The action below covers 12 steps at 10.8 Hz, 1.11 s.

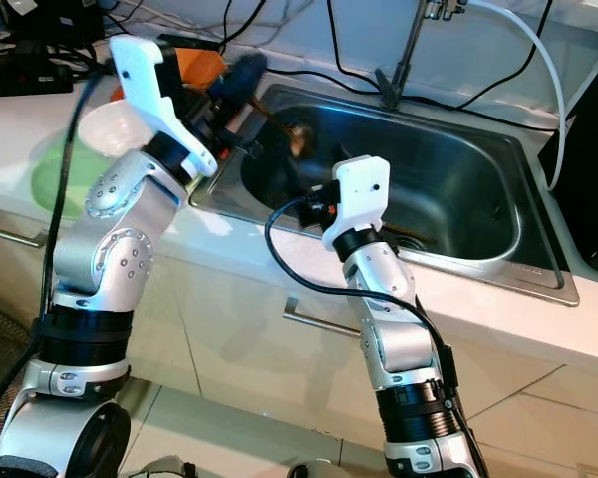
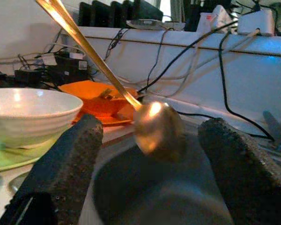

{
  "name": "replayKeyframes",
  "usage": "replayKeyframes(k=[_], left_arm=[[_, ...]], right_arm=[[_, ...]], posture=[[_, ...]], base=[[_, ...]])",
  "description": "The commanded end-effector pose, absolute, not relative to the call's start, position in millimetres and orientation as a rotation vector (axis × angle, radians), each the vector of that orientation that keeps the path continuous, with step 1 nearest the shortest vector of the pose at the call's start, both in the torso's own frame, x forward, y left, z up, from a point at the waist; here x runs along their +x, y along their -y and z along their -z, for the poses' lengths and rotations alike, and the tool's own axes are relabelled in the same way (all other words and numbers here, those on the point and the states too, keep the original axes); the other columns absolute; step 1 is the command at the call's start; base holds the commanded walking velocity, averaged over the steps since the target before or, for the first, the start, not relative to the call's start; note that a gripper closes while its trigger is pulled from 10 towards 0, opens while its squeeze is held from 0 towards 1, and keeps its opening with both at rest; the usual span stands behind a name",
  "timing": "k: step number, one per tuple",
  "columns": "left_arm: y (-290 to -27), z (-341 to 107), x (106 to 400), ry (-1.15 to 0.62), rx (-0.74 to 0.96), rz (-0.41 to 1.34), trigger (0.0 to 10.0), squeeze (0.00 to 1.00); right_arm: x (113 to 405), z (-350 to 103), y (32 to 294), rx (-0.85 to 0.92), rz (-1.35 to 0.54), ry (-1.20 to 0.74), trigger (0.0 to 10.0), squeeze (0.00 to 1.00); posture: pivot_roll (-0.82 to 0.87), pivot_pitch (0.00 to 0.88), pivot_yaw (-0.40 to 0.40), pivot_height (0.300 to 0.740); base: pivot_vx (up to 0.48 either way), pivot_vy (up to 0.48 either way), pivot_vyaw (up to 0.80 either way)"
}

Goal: Kitchen organization

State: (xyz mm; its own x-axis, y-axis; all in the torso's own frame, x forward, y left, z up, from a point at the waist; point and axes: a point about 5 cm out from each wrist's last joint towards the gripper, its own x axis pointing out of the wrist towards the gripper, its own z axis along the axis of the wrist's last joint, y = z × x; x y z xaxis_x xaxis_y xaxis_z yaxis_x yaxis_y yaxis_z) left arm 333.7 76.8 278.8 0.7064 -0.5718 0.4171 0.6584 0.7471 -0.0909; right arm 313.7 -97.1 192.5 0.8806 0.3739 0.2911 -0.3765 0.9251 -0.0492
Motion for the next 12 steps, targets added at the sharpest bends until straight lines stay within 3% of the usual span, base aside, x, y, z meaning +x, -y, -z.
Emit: replayKeyframes(k=[1, 12], left_arm=[[-71.0, -278.2, 329.2, 0.371, -0.236, 0.739, 10.0, 0.00], [-49.0, -268.7, 319.1, 0.260, -0.214, 0.885, 10.0, 0.00]], right_arm=[[312.0, -199.0, 94.5, -0.001, -0.408, 0.320, 10.0, 0.00], [310.8, -201.3, 80.3, 0.023, -0.436, 0.322, 10.0, 0.00]], posture=[[-0.01, 0.006, -0.076, 0.719], [0.00, 0.037, -0.063, 0.719]], base=[[0.000, 0.000, 0.00], [0.000, 0.000, 0.00]])
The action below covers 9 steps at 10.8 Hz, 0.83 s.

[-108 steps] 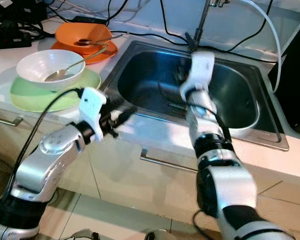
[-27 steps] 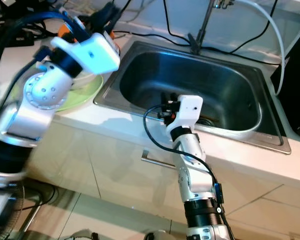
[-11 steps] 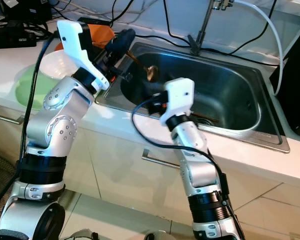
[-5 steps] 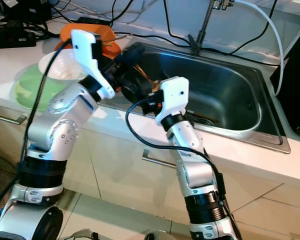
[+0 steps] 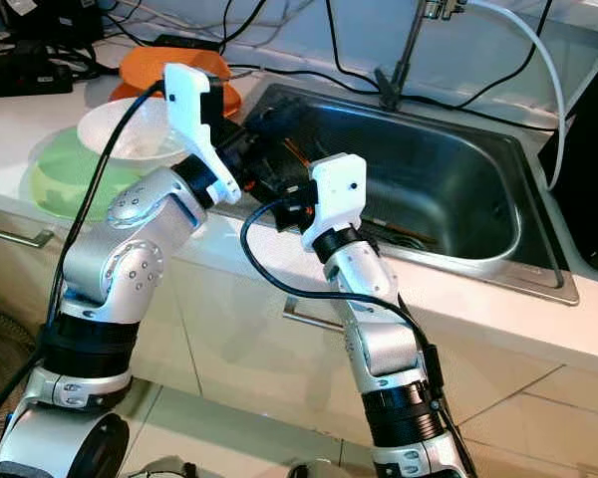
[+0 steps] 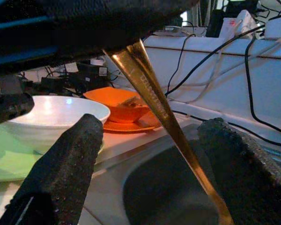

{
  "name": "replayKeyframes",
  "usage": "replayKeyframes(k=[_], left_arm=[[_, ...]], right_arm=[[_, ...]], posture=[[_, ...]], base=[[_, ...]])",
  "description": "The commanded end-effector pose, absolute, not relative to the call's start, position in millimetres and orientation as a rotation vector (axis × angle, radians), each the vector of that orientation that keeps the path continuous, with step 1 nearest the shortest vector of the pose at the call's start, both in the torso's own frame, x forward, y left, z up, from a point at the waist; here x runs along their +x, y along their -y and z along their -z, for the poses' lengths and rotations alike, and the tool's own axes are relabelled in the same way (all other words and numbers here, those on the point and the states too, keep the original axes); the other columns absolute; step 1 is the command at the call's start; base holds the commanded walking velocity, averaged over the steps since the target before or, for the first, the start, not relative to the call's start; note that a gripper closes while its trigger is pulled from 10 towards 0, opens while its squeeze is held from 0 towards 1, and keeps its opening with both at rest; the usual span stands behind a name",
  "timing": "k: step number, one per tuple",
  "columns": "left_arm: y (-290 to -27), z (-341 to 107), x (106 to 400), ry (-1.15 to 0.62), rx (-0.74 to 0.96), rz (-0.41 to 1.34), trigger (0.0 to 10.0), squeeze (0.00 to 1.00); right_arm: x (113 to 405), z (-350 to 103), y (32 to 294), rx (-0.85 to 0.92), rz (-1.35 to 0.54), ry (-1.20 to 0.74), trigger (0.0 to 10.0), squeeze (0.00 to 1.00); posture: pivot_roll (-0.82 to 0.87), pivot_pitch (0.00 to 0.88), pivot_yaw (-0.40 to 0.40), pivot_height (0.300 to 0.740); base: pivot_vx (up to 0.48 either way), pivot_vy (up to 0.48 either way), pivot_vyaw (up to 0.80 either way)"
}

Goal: Kitchen organization

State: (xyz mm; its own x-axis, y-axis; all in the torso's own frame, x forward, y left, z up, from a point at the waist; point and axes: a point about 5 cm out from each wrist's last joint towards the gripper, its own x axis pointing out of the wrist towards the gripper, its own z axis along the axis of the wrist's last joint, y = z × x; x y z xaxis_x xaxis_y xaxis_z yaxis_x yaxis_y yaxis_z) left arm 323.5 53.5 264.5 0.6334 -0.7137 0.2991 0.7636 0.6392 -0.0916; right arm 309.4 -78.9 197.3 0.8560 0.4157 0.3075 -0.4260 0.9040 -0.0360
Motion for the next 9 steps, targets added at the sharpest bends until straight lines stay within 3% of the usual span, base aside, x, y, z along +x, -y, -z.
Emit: replayKeyframes(k=[1, 2, 3, 9], left_arm=[[-48.5, -267.8, 318.5, 0.254, -0.209, 0.891, 10.0, 0.00], [-49.0, -267.7, 318.3, 0.253, -0.205, 0.891, 10.0, 0.00], [-49.3, -267.9, 318.4, 0.254, -0.202, 0.890, 10.0, 0.00], [-46.8, -268.3, 316.5, 0.253, -0.193, 0.904, 10.0, 0.00]], right_arm=[[311.7, -201.3, 80.9, 0.021, -0.427, 0.322, 10.0, 0.00], [313.0, -200.5, 82.2, 0.020, -0.413, 0.318, 6.2, 0.00], [313.6, -200.0, 82.8, 0.019, -0.409, 0.317, 0.0, 0.00], [317.4, -194.6, 84.0, 0.006, -0.396, 0.298, 0.0, 0.00]], posture=[[0.00, 0.037, -0.064, 0.719], [0.00, 0.035, -0.065, 0.719], [0.00, 0.035, -0.065, 0.719], [0.01, 0.033, -0.069, 0.719]], base=[[0.000, 0.000, 0.00], [0.000, 0.000, 0.00], [0.000, 0.000, 0.00], [0.000, 0.000, 0.00]])
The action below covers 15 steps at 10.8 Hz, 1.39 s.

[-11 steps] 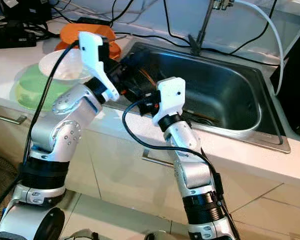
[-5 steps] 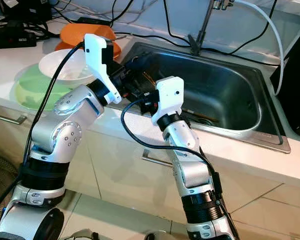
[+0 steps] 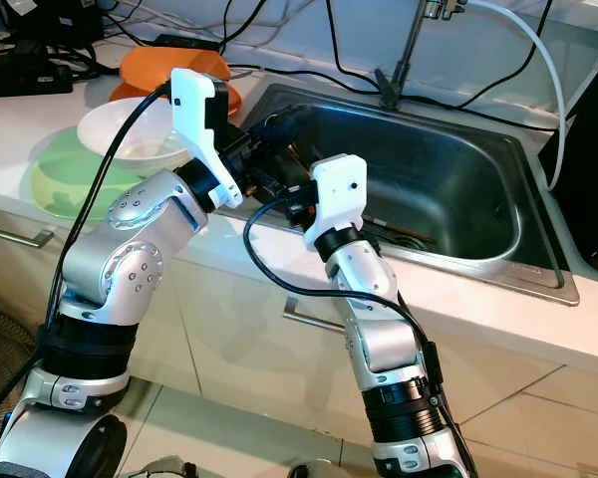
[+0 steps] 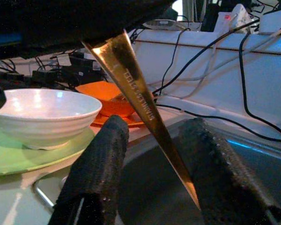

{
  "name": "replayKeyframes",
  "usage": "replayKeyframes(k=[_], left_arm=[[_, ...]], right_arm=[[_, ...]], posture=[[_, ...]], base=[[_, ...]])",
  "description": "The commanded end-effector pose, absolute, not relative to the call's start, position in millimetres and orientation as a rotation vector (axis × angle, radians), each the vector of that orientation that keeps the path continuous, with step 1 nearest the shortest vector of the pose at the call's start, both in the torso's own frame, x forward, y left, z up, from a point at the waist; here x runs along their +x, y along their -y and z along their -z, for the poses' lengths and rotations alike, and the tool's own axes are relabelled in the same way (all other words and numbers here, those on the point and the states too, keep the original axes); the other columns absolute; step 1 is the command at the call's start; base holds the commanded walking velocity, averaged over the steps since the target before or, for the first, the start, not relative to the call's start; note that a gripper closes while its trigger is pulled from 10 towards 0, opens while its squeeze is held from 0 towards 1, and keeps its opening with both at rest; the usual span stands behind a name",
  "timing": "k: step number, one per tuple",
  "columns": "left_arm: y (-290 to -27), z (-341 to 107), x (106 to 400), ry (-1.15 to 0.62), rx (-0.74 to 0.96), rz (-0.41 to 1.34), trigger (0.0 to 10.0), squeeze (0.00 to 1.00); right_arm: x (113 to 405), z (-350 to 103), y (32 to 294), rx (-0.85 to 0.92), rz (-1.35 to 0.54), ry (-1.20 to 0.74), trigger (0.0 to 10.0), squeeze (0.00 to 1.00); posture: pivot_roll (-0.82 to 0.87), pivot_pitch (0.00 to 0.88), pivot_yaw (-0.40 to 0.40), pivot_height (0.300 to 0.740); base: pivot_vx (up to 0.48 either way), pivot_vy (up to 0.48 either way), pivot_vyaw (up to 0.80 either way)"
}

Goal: Kitchen organization

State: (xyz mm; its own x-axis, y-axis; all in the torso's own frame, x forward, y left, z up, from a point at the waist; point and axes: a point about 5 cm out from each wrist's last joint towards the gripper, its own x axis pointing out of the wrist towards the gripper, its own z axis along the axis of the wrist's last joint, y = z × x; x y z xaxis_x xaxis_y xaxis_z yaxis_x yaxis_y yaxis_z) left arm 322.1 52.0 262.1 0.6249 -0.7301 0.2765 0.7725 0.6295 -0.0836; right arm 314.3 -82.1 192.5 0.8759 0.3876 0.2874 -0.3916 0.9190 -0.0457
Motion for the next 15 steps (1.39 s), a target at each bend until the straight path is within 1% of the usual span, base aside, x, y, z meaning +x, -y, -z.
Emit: replayKeyframes(k=[1, 10, 11, 12, 15], left_arm=[[-46.2, -267.7, 315.6, 0.250, -0.188, 0.910, 10.0, 0.00], [-44.1, -266.8, 313.2, 0.258, -0.160, 0.924, 10.0, 0.00], [-44.1, -266.8, 313.1, 0.259, -0.160, 0.924, 10.0, 0.15], [-43.9, -266.8, 313.0, 0.260, -0.163, 0.926, 10.0, 1.00], [-43.7, -267.4, 312.2, 0.269, -0.171, 0.928, 10.0, 1.00]], right_arm=[[317.9, -194.0, 83.4, 0.005, -0.395, 0.296, 0.0, 0.00], [319.4, -190.3, 87.3, -0.009, -0.385, 0.292, 0.0, 0.00], [319.6, -189.9, 88.0, -0.009, -0.382, 0.291, 0.0, 0.00], [319.7, -189.8, 88.5, -0.011, -0.379, 0.292, 0.0, 0.00], [321.6, -189.2, 91.6, -0.020, -0.354, 0.294, 0.0, 0.00]], posture=[[0.01, 0.032, -0.068, 0.719], [0.01, 0.034, -0.074, 0.719], [0.01, 0.034, -0.075, 0.719], [0.01, 0.034, -0.075, 0.719], [0.01, 0.034, -0.076, 0.719]], base=[[0.000, 0.000, 0.00], [0.000, 0.000, 0.00], [0.000, 0.000, 0.00], [0.000, 0.000, 0.00], [0.000, 0.000, 0.00]])
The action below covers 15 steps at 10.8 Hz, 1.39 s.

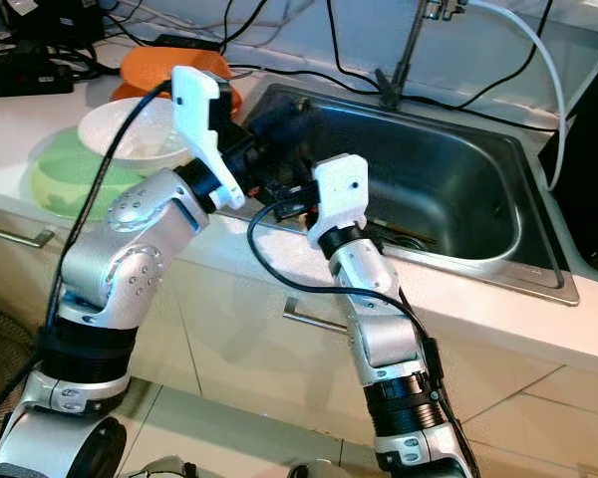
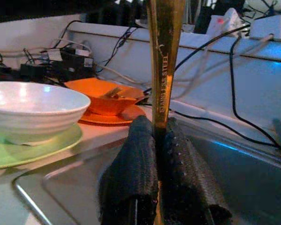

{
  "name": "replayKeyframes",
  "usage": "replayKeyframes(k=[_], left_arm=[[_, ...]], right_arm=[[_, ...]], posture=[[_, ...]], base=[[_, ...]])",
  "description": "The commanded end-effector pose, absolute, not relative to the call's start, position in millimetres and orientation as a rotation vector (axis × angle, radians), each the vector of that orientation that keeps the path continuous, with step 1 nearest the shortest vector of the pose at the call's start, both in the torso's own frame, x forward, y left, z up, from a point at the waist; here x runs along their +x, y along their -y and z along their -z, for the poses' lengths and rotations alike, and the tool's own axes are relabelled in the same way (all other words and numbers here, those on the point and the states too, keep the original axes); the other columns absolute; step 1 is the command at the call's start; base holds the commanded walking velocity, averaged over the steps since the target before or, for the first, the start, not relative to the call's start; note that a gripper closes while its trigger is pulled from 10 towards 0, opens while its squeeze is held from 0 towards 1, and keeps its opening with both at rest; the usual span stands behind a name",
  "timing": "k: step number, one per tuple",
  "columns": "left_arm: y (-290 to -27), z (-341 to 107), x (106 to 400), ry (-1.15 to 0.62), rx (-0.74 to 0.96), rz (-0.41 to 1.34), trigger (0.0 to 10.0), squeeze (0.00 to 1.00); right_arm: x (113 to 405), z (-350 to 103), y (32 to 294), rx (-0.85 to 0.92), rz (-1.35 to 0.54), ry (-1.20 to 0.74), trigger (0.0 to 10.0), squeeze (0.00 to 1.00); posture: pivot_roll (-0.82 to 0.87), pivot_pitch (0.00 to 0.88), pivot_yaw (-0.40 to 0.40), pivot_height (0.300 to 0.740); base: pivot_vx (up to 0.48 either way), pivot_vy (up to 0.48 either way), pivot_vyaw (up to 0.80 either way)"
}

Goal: Kitchen organization

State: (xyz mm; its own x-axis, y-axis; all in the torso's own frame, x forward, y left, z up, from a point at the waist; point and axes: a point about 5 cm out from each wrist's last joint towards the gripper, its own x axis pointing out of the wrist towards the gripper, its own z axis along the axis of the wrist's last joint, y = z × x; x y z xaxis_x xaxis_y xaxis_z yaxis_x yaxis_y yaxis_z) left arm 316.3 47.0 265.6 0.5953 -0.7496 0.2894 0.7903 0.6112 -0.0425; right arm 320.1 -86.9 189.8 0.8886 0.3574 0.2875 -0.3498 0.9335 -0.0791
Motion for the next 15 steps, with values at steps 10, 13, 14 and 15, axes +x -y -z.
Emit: replayKeyframes(k=[10, 13, 14, 15], left_arm=[[-92.9, -228.7, 306.6, 0.162, -0.115, 0.686, 10.0, 0.00], [-105.4, -199.4, 300.2, 0.054, -0.029, 0.643, 10.0, 0.00], [-102.9, -194.9, 297.8, 0.035, -0.014, 0.659, 10.0, 0.00], [-101.2, -193.6, 296.4, 0.029, -0.006, 0.666, 10.0, 0.00]], right_arm=[[381.8, -188.7, 133.6, -0.036, -0.110, 0.211, 10.0, 0.00], [390.8, -170.5, 142.4, -0.066, -0.070, 0.121, 10.0, 0.00], [390.7, -163.1, 142.8, -0.075, -0.068, 0.093, 10.0, 0.00], [390.4, -158.6, 144.3, -0.076, -0.063, 0.073, 10.0, 0.00]], posture=[[0.03, 0.041, -0.102, 0.719], [0.04, 0.047, -0.119, 0.719], [0.04, 0.051, -0.121, 0.719], [0.05, 0.052, -0.125, 0.719]], base=[[0.000, 0.000, 0.00], [0.000, 0.000, 0.00], [0.000, 0.000, 0.00], [0.000, 0.000, 0.00]])
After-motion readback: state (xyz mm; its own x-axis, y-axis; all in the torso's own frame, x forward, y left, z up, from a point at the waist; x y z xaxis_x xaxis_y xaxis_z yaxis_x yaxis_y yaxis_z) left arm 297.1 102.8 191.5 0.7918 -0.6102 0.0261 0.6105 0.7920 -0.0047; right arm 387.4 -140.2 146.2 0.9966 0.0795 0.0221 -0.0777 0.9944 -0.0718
